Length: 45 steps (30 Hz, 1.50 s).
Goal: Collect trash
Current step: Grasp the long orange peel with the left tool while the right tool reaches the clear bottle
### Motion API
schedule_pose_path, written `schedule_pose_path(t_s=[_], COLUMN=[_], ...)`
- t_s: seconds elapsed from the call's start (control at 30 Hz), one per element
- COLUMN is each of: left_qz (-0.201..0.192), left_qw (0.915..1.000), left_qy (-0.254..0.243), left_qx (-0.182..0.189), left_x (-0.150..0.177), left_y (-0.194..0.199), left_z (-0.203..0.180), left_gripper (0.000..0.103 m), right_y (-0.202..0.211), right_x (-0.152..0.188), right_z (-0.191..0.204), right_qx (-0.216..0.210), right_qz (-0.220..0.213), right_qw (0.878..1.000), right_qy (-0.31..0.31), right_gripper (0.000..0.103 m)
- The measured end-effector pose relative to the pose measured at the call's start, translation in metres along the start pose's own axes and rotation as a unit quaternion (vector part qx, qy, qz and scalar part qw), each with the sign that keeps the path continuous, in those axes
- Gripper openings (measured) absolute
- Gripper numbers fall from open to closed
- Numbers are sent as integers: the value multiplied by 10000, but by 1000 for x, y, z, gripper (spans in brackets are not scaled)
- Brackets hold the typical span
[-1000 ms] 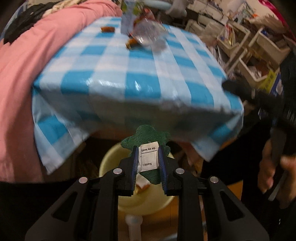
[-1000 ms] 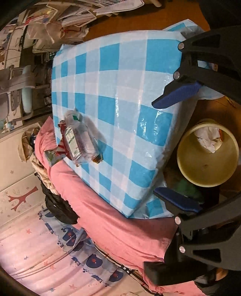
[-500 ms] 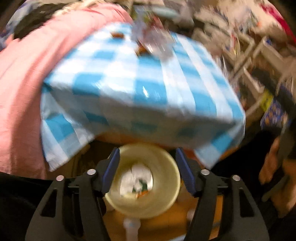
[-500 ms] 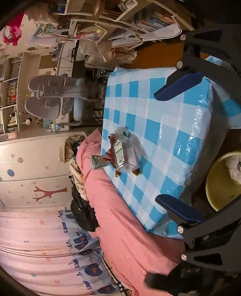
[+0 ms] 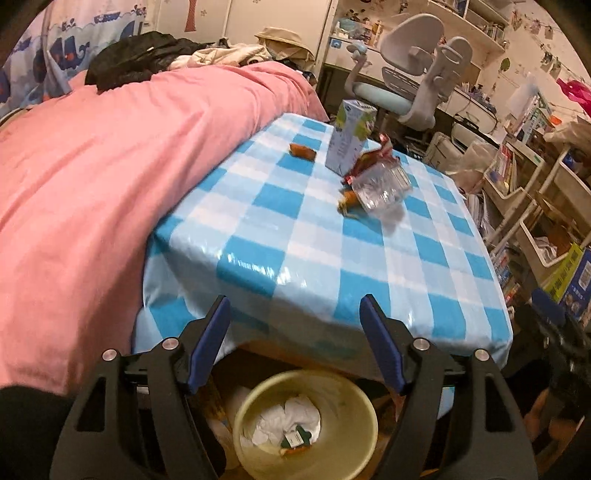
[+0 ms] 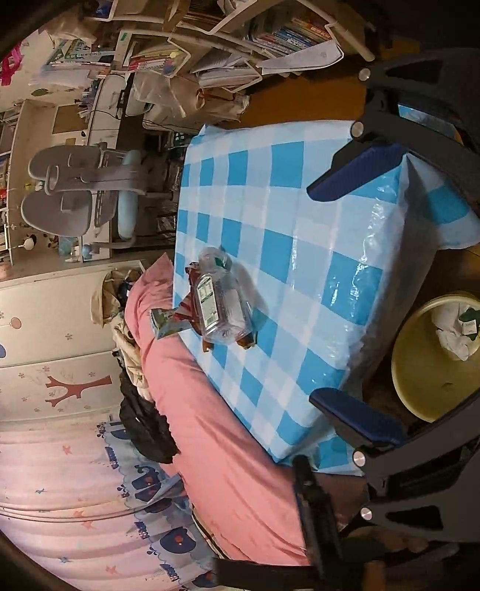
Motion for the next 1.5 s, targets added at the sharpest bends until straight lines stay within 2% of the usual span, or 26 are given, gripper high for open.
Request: schedule_pose_path(t_s=[0.17, 0.3, 0.47, 0.6, 0.8, 0.87, 0.93, 1.0, 1.07, 1.27, 1.5], left_qz=[-65, -115, -88, 14, 90, 112, 147, 181, 233, 328, 413], left_qw=[9999, 9998, 9998, 9997, 9997, 9997, 9997, 9997, 9996, 9989, 9971], left_qy=[-6, -28, 124, 174, 223, 197, 176, 166, 149, 54, -536], left_qx=[-84, -168, -146, -143, -54, -35, 7, 45, 108, 326, 358], left_x=[-20, -36, -39, -35, -34, -34, -33, -32, -31, -38, -67], left_y=[-6, -12, -17, -22, -28, -30, -32, -33, -36, -46, -74], left_z=[10, 17, 22, 26, 25, 24, 22, 19, 16, -1, -25], left_gripper=[69, 69, 69, 69, 69, 69, 69, 69, 70, 70, 70], right_y=[-11, -30, -75, -125, -182, -191, -189, -184, -179, -154, -134], right_x=[-3, -22, -54, -73, -75, -70, -71, -72, -68, -65, -63], right_z=[1, 8, 30, 32, 23, 17, 10, 1, -13, -51, -67], right_qx=[-18, -41, -39, 193, 565, 507, 451, 306, 319, 417, 447], right_qz=[122, 128, 155, 291, 695, 908, 989, 1039, 1226, 1432, 1577], right_qw=[9999, 9995, 9990, 9963, 9907, 9896, 9893, 9896, 9875, 9867, 9860], right_qy=[-59, -269, -424, -785, -1028, -996, -974, -951, -940, -652, -316], right_gripper=[97, 97, 97, 97, 97, 97, 96, 87, 65, 61, 63])
Point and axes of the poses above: each gripper's, at about its wrist camera, not at the fingertips, and y roughly against the way its jaws point, z to its left, x to its underside, the point moved 10 cm from there along -y, roughly the way its jaws point, and after that the axes turned 12 degrees about -y, right-handed, at the moved point
